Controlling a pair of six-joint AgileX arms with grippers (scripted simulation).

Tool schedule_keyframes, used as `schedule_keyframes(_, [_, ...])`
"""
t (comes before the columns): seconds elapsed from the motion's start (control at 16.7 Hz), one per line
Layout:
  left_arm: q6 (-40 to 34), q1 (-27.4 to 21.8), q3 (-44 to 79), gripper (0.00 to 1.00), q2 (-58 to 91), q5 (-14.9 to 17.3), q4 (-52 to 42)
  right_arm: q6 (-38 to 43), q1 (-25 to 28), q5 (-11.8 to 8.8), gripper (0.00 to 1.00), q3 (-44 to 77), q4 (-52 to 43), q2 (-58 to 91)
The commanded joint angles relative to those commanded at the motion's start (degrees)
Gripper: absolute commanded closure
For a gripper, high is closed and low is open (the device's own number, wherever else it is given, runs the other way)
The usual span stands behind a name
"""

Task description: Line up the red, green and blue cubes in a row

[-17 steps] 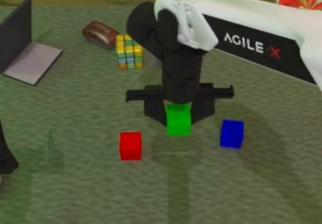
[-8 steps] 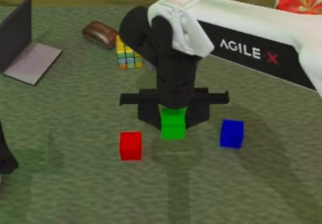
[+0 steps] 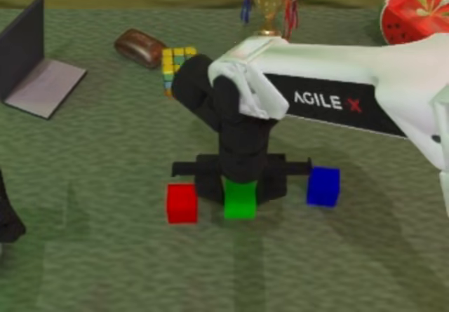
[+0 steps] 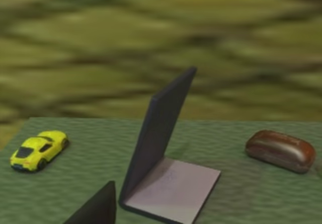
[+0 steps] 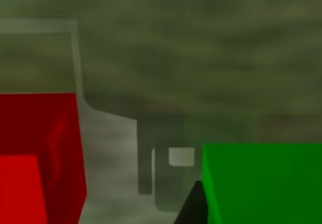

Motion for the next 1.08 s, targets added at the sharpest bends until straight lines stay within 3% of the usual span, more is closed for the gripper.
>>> schedule_keyframes(0.24, [0.0,0.0,0.0,0.0,0.0,0.0,0.0,0.0,0.0,0.0,1.0,-0.2,0.2,0.0])
schedule_keyframes(1.02, [0.0,0.0,0.0,0.0,0.0,0.0,0.0,0.0,0.0,0.0,0.02,-0.2,0.2,0.0])
schedule_keyframes(1.08, [0.0,0.0,0.0,0.0,0.0,0.0,0.0,0.0,0.0,0.0,0.0,-0.2,0.2,0.0])
